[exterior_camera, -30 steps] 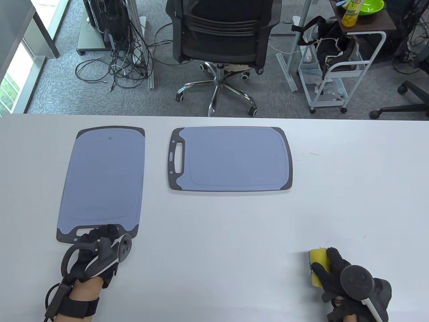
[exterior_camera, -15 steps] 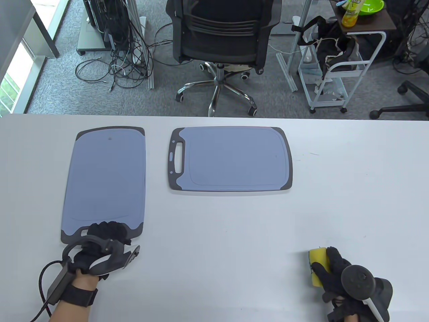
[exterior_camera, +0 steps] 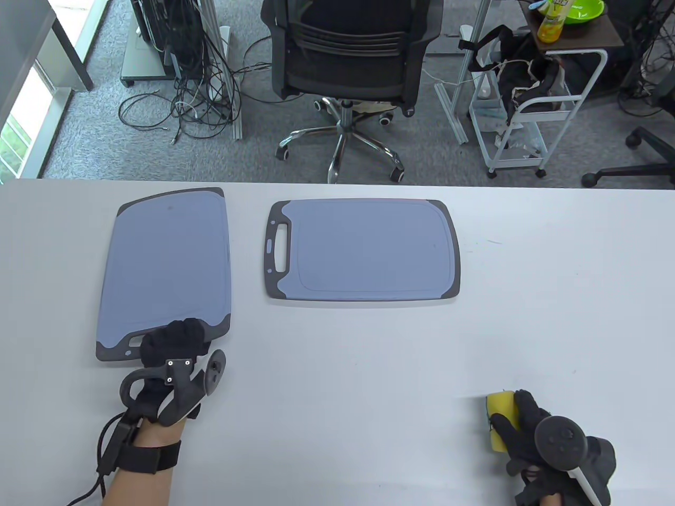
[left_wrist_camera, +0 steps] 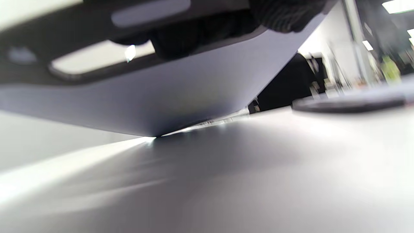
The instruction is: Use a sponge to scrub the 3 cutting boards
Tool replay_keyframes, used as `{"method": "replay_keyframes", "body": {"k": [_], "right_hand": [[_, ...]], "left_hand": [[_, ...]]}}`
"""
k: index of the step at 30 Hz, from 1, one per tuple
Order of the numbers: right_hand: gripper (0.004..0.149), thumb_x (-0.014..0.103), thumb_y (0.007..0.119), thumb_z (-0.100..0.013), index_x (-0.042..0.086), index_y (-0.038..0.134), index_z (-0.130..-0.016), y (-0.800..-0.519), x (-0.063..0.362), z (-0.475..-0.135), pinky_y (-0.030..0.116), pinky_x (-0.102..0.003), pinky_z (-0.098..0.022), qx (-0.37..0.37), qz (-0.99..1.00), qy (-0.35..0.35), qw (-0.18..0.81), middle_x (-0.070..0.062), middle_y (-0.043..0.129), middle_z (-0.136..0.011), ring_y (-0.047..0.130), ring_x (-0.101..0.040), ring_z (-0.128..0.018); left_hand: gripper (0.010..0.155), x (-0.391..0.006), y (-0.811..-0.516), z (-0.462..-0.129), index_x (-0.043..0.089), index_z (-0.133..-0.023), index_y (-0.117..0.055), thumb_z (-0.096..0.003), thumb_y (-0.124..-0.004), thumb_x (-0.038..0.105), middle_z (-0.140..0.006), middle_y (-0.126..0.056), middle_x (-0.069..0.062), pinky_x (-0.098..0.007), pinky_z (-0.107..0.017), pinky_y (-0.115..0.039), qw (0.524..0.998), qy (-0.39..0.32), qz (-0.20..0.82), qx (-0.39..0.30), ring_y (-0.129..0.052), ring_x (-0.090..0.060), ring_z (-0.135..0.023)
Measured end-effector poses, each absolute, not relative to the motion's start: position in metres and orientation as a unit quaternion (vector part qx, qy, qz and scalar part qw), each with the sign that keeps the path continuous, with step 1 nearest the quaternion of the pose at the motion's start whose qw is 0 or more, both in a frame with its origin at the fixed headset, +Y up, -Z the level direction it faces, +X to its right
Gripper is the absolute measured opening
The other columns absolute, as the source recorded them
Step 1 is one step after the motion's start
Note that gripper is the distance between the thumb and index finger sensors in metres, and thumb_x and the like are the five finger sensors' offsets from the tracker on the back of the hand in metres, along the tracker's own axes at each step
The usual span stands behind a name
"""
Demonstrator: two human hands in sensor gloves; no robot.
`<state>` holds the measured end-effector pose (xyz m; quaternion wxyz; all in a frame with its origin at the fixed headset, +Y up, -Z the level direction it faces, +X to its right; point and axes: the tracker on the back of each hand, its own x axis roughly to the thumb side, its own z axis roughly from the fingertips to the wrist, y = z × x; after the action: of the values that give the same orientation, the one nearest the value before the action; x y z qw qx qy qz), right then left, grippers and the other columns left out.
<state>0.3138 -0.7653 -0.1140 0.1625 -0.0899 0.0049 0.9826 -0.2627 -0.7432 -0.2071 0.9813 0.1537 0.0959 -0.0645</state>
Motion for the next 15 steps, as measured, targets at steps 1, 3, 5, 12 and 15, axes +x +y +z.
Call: {"method": "replay_keyframes", "body": {"k": [1,3,5,12,15], "right_hand": [[0.075,0.059,0.075,-0.046,0.01,0.067,-0.102,-0.765,0.314,-0.114,0.08,-0.046,-0.046,-0.09,0.983,0.006,0.161,-0.008,0.089,-0.073,0.093,-0.023,-0.052],[0.075,0.059,0.075,-0.046,0.01,0.066,-0.102,-0.765,0.314,-0.114,0.08,-0.046,-0.046,-0.092,0.983,0.007,0.159,-0.008,0.089,-0.073,0.093,-0.023,-0.052],[0.075,0.059,0.075,-0.046,0.01,0.066,-0.102,-0.764,0.316,-0.113,0.08,-0.046,-0.046,-0.095,0.982,0.004,0.164,-0.008,0.088,-0.073,0.093,-0.023,-0.052],[0.075,0.059,0.075,-0.046,0.01,0.066,-0.102,-0.768,0.318,-0.116,0.08,-0.046,-0.046,-0.102,0.981,0.019,0.162,-0.008,0.088,-0.073,0.093,-0.023,-0.052],[0.075,0.059,0.075,-0.046,0.009,0.066,-0.102,-0.769,0.319,-0.117,0.08,-0.046,-0.046,-0.106,0.98,0.021,0.165,-0.008,0.088,-0.073,0.093,-0.023,-0.052]], "left_hand": [[0.053,-0.265,-0.741,-0.205,0.024,-0.099,-0.061,-0.053,-0.068,0.049,-0.094,-0.073,-0.003,-0.058,-0.071,-0.065,0.979,0.103,-0.002,0.175,-0.081,-0.027,-0.084],[0.051,-0.267,-0.739,-0.199,0.023,-0.098,-0.058,-0.0538,-0.066,0.048,-0.091,-0.069,-0.004,-0.057,-0.069,-0.064,0.965,0.104,0.095,0.221,-0.079,-0.026,-0.079],[0.05,-0.275,-0.74,-0.194,0.023,-0.098,-0.055,-0.0547,-0.068,0.044,-0.091,-0.068,-0.003,-0.056,-0.068,-0.066,0.94,0.121,0.206,0.242,-0.079,-0.024,-0.079],[0.047,-0.324,-0.724,-0.179,0.026,-0.096,-0.058,-0.0527,-0.068,0.042,-0.088,-0.071,0.0,-0.051,-0.068,-0.069,0.83,0.141,0.408,0.354,-0.082,-0.019,-0.075],[0.048,-0.335,-0.714,-0.174,0.025,-0.095,-0.058,-0.052,-0.065,0.045,-0.085,-0.073,0.002,-0.046,-0.065,-0.074,0.807,0.128,0.442,0.371,-0.085,-0.015,-0.07]]}}
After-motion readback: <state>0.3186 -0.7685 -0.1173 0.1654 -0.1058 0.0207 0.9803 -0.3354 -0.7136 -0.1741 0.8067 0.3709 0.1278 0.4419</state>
